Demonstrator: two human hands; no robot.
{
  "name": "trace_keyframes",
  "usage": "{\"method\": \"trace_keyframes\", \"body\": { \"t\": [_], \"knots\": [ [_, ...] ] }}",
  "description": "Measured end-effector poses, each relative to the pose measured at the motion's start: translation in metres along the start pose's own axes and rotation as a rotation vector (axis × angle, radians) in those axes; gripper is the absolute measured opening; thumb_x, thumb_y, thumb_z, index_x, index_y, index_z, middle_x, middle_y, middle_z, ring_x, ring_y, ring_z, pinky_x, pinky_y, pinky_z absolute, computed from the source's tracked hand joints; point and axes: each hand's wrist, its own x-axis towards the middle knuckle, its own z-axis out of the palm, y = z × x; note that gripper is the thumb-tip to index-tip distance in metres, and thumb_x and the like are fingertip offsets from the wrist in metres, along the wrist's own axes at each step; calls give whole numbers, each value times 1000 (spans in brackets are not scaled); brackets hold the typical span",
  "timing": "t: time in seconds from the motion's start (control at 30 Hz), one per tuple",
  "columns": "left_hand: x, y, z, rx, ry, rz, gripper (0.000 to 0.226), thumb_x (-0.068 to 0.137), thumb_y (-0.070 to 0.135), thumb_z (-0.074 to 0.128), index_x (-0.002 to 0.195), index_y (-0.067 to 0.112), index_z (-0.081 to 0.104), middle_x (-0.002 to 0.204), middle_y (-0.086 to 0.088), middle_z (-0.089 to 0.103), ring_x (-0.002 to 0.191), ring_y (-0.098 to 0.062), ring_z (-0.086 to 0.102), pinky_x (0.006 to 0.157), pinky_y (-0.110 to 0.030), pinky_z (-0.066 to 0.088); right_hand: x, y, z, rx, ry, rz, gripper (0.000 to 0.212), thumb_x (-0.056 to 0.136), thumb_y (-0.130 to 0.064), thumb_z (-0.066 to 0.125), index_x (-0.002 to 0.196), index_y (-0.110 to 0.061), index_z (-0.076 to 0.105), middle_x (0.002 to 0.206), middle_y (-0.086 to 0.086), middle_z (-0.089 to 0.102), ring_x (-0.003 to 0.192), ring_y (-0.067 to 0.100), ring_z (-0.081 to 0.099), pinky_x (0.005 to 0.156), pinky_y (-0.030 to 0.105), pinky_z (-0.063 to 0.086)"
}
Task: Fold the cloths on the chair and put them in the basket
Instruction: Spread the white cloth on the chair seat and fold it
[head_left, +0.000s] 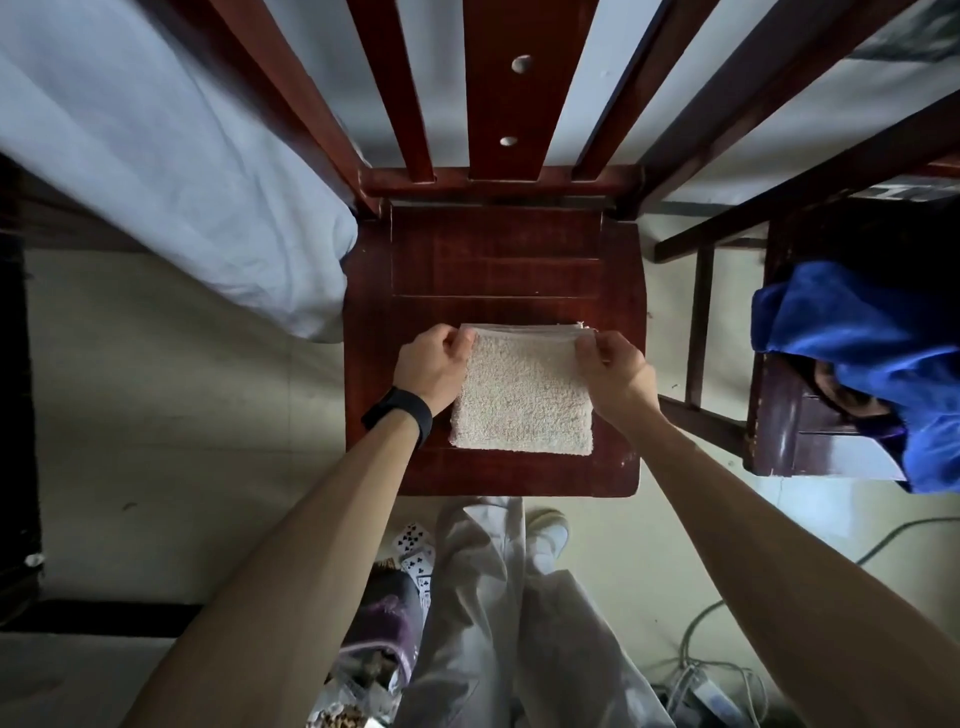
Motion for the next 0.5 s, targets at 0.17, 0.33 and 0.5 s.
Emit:
{"method": "trace_keyframes", "body": {
  "t": [0.17, 0.33, 0.5],
  "knots": [
    [11, -5, 12, 75, 12, -56, 40, 100, 50, 40, 88, 18, 61, 70, 2, 64, 65, -19, 65, 54, -28, 47, 15, 0, 7, -101, 0, 18, 40, 100, -46, 44, 105, -14, 66, 84, 3, 68, 77, 23, 62, 69, 27, 41],
    [15, 0, 16, 160, 84, -72, 44, 100, 53, 34, 89, 17, 58, 66, 0, 61, 65, -25, 63, 54, -30, 43, 27, -1, 13, -209, 25, 18, 43, 96, -53, 38, 87, -19, 63, 73, 6, 67, 72, 29, 64, 65, 32, 50],
    [14, 7, 17, 271, 128, -106, 44, 99, 56, 31, 93, 19, 55, 77, -4, 65, 74, -32, 65, 60, -35, 48, 30, -6, 16, -312, 44, 89, 47, 89, -61, 33, 91, -23, 59, 87, 10, 68, 82, 36, 63, 78, 42, 54]
  ]
}}
